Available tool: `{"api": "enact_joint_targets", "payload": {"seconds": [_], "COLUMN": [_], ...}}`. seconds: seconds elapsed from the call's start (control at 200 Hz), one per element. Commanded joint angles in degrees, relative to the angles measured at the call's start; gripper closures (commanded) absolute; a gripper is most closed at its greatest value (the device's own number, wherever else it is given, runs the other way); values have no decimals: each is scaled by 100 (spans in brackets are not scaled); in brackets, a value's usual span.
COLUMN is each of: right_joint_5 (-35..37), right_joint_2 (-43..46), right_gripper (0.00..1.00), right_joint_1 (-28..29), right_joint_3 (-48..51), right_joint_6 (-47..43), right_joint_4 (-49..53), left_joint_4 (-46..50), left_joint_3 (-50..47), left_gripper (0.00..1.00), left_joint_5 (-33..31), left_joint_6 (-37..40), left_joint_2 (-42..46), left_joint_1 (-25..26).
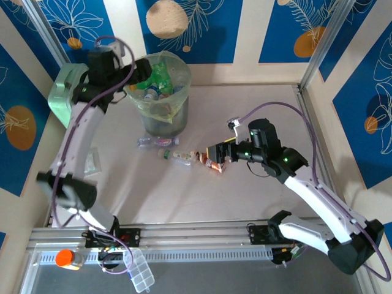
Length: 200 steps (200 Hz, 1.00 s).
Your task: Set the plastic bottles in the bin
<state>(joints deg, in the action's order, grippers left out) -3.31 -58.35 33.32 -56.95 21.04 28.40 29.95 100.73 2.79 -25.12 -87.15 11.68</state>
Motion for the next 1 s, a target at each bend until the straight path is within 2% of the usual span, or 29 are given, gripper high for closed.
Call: {"api": "enact_joint_targets", "payload": {"seconds": [0.0,0.25,0.32,0.43,0.655,0.78,0.995], "right_joint_5": [400,709,854,909,1076,1093,1271], "right_joint_2": [-382,-1872,-2298,-2851,-3553,-3802,-3922], "right_gripper": [3,1,1,1,1,1,7], "right_joint_1": [34,34,17,0,-14,5,262], "right_joint_3": [-214,-436,-576,-753,-879,-802,-572], "right_joint_6": [39,64,-25,-158,-372,-339,-226], "right_joint_4": [379,245,261,319,441,453,504], "left_joint_4": [-847,-1962,-1694,-1391,-669,-720,-739], "left_joint_3": [-1184,-3899,-4266,-4668,-5154,-5458,-5641], "left_gripper": [1,1,5,5,5,8,10], "left_joint_5": [-398,789,1063,1502,1635,1845,1817], "left_joint_6": [-929,-2476,-2597,-2423,-1746,-1761,-1702], "left_joint_2": [910,2734,3012,3343,4021,4208,4301], "left_joint_1": [55,64,67,79,187,246,304]}}
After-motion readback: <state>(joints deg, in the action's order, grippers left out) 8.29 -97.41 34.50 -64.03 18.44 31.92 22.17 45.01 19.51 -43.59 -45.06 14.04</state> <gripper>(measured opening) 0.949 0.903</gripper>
